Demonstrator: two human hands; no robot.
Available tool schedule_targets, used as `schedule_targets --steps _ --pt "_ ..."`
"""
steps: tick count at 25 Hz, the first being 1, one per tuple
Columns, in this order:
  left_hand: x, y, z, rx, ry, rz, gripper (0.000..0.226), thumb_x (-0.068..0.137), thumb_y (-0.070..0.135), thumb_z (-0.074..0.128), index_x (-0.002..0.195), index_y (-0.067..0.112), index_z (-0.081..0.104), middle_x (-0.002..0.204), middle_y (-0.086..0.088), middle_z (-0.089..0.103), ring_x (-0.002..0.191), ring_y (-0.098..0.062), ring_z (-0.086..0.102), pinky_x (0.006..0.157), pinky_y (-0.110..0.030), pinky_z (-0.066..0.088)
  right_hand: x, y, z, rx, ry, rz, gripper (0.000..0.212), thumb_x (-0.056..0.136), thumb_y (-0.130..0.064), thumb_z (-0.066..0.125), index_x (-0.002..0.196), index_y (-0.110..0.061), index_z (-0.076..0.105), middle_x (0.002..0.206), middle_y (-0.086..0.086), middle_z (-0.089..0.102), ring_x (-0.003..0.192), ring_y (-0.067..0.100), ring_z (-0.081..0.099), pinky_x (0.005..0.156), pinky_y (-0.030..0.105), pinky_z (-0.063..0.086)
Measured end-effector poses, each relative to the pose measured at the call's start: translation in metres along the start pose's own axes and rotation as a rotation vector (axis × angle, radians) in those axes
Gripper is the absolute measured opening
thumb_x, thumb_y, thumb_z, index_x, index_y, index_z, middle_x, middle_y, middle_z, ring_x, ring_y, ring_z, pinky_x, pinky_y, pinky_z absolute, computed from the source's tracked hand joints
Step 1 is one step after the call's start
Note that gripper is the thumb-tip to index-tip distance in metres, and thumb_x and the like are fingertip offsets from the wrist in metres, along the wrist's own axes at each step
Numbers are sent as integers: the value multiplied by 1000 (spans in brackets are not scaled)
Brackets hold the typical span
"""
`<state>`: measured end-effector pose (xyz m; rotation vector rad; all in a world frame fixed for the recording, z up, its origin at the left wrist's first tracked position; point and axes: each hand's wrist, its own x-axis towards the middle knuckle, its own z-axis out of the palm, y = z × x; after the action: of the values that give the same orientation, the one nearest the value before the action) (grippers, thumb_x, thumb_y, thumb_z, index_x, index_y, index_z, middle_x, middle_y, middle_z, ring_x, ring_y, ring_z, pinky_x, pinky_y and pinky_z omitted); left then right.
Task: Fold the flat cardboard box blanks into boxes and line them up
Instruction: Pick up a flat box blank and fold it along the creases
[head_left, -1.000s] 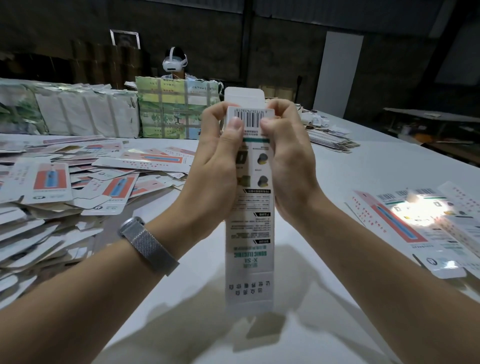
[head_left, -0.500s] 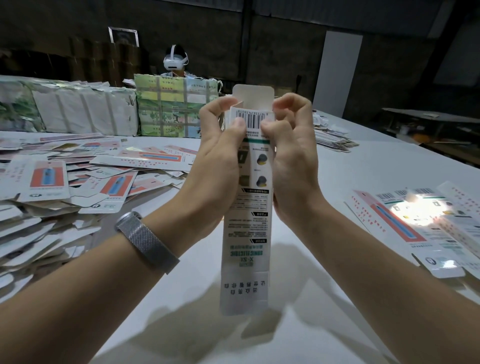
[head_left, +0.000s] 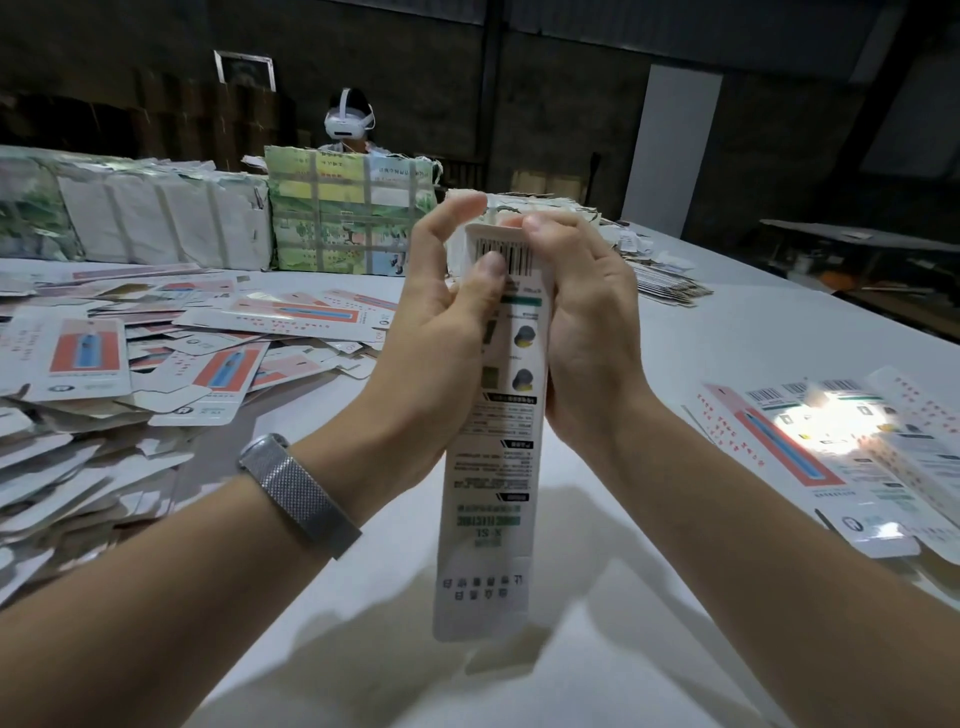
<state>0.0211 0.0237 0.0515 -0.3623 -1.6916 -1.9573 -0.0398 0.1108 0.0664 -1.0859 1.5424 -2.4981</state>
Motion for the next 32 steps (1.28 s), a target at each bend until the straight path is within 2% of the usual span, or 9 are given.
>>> schedule_targets --steps 5,14,18,22,25,26,27,29,32 --pt "0 -2 -6 116 -58 111 35 110 12 32 136 35 35 75 5 71 71 -8 70 63 -22 55 2 1 -2 -32 -52 6 25 82 -15 50 100 -5 63 84 9 63 80 33 60 66 43 55" --pt "0 -8 -9 193 -101 238 36 108 6 32 138 27 33 89 15 71 75 -4 70 66 -19 55 6 2 -3 6 -61 -33 22 88 -6 46 89 -10 67 91 2 71 85 20 65 74 38 55" --pt "2 -9 -13 236 -107 237 38 104 16 34 139 32 28 90 1 68 72 -17 68 67 -31 59 8 -1 -8 -149 -34 -27 29 95 -2 44 89 -12 70 78 -3 68 71 16 62 63 44 50" --pt "3 -7 -12 216 -91 219 37 107 13 33 139 30 28 87 9 70 73 -21 68 67 -46 62 9 -2 -10 -222 -36 -71 27 92 -9 48 88 -15 74 74 -6 68 65 11 61 60 51 44" --pt "2 -3 -10 210 -64 177 31 107 18 34 135 31 32 87 -14 68 72 -26 67 68 -53 59 9 -2 -11 -267 -51 -105 26 89 -14 48 88 -13 74 75 -3 68 64 13 60 54 57 43" --pt "1 -3 -10 207 -57 163 27 108 18 34 132 31 33 84 -15 67 70 -27 66 67 -54 58 10 -2 -12 -287 -53 -126 26 90 -14 48 89 -12 74 75 -3 68 64 14 60 51 59 42" --pt "1 -2 -10 198 -53 150 24 110 17 33 129 30 34 81 -13 67 68 -26 65 66 -53 59 10 -2 -13 -310 -56 -155 26 91 -13 48 90 -11 73 76 -2 68 64 13 61 50 58 43" --pt "2 0 -9 167 -44 128 19 111 16 33 124 29 35 79 -10 69 66 -26 65 61 -45 60 11 -2 -13 -357 -70 -221 25 93 -12 48 93 -8 73 85 7 68 68 13 63 51 44 49" --pt "2 2 -8 89 -6 95 14 111 17 34 116 29 39 79 -10 70 62 -24 66 55 -36 58 11 1 -13 -371 -88 -260 20 97 -7 53 102 -5 72 99 24 63 85 33 65 65 33 56"
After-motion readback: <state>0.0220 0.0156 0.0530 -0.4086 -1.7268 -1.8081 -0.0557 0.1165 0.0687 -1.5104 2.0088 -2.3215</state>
